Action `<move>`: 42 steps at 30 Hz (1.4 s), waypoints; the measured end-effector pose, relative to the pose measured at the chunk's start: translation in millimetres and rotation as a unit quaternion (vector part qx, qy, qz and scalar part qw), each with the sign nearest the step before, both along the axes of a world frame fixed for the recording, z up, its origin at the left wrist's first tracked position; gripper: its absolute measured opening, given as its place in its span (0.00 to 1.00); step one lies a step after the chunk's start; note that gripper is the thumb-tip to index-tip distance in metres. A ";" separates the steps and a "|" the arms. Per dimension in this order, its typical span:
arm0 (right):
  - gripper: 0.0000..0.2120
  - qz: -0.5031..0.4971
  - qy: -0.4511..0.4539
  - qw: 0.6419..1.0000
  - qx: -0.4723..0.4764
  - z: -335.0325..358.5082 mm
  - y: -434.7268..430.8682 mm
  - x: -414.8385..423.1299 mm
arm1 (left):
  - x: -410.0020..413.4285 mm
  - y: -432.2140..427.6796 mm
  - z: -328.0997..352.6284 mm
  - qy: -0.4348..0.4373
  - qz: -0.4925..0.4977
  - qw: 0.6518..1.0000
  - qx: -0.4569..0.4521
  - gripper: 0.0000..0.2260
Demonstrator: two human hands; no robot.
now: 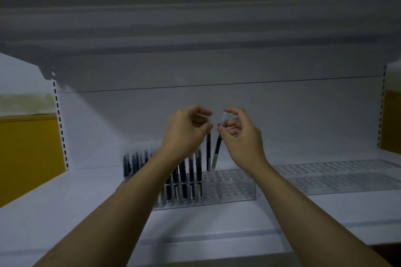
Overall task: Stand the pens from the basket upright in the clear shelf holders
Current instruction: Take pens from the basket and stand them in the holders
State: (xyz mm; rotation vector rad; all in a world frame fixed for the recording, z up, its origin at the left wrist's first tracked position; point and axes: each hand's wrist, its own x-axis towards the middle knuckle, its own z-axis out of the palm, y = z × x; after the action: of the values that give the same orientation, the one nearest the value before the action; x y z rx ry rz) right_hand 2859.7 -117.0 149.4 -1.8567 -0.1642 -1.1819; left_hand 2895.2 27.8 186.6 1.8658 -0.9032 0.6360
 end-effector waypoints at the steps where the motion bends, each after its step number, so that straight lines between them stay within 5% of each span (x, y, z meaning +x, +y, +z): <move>1: 0.17 0.001 0.006 1.000 -0.005 -2.4 0.3 2.3 | 1.9 -1.6 -2.0 0.002 0.002 1.000 0.005 0.08; 7: 0.17 0.000 0.046 0.998 -0.036 -15.5 1.0 10.6 | 8.6 -3.7 -3.0 0.000 0.030 1.000 0.006 0.07; 15: 0.26 -0.047 0.186 0.949 -0.249 -37.1 -4.4 1.9 | 7.7 2.8 -2.3 0.021 0.026 0.999 0.004 0.07; 24: 0.34 -0.081 0.218 0.933 -0.275 -40.3 -3.2 -3.4 | 7.2 -7.5 -6.9 0.024 0.081 0.988 0.131 0.05; 38: 0.38 -0.024 0.284 0.923 -0.260 -27.0 0.0 -13.9 | 3.6 0.7 2.0 0.077 0.110 0.977 0.165 0.05; 42: 0.41 -0.020 0.285 0.924 -0.254 -30.1 1.5 -22.2 | -7.5 3.8 -4.3 0.061 0.137 0.972 0.183 0.13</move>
State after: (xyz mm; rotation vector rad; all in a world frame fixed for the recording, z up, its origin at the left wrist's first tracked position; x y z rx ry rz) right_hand 2837.4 -115.5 119.3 -2.5966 -0.1082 -0.6041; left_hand 2887.7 31.6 182.3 2.3628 -0.7223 0.5354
